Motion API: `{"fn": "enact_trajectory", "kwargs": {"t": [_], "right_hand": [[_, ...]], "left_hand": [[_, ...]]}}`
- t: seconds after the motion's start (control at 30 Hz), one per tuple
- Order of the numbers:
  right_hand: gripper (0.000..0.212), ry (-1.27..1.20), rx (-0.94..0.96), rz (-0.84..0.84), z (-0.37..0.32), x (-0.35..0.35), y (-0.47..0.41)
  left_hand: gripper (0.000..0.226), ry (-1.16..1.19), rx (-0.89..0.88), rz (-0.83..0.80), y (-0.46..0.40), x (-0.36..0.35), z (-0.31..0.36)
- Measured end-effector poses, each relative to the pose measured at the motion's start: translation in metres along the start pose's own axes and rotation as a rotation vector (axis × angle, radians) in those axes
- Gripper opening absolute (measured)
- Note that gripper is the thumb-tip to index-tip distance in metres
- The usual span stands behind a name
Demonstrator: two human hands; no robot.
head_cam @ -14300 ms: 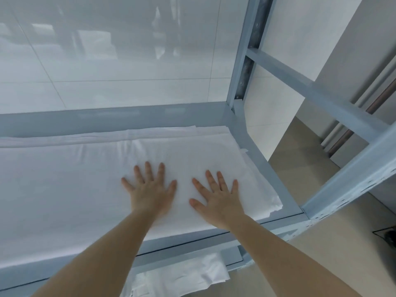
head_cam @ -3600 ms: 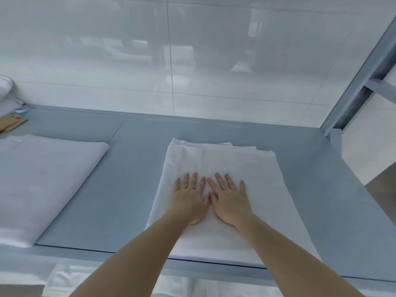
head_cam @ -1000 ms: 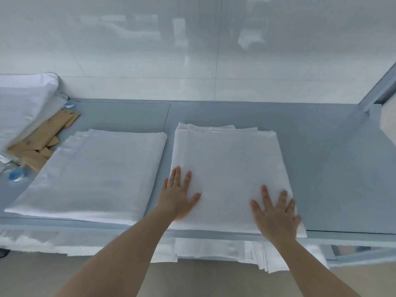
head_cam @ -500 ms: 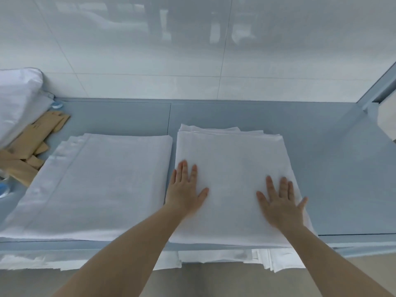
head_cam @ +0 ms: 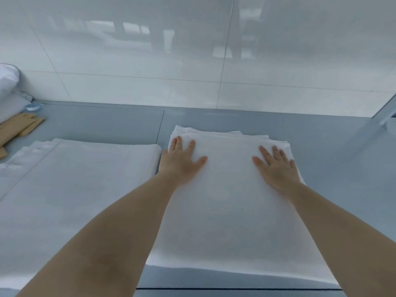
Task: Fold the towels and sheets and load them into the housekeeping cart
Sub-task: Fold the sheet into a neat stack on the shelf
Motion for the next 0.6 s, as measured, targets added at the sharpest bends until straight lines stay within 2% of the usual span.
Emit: {"fn": "enact_trajectory", "kwargs": {"t": [0.1, 0.2, 0.33, 0.4, 0.47, 0.6], "right_hand": [[0.062, -0.038, -0.082, -0.020, 0.012, 0.002, 0.021], [0.061, 0.024, -0.117, -0.059, -0.001, -0.003, 0.066], [0.059, 0.143, 0.083, -0.068, -0.054, -0.022, 0.138], [0.055, 0.170, 0.187, -0.031, -0.069, -0.032, 0.170], [0.056, 0.192, 0.211, -0.015, -0.062, -0.034, 0.188], [0.061, 0.191, 0.071, 0.010, -0.015, -0.028, 0.200]], "left_hand": [[0.067, 0.009, -0.013, 0.016, 0.017, 0.001, -0.001], [0.066, -0.070, -0.002, -0.090, 0.052, -0.005, 0.013], [0.063, -0.154, -0.060, -0.200, 0.116, -0.023, 0.051], [0.060, -0.164, -0.092, -0.180, 0.145, -0.031, 0.057], [0.063, -0.144, -0.080, -0.146, 0.163, -0.031, 0.050], [0.072, -0.145, -0.008, -0.101, 0.181, -0.023, 0.031]]}}
Point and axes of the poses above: each hand's wrist, its own y-axis away from the middle knuckle, its own x-axis out of the back of the hand, z = x × y, the point moved 2 cm from there along -y, towards the middle knuckle, and after that the axes turned 6 degrees about y, right-handed, at the moved point
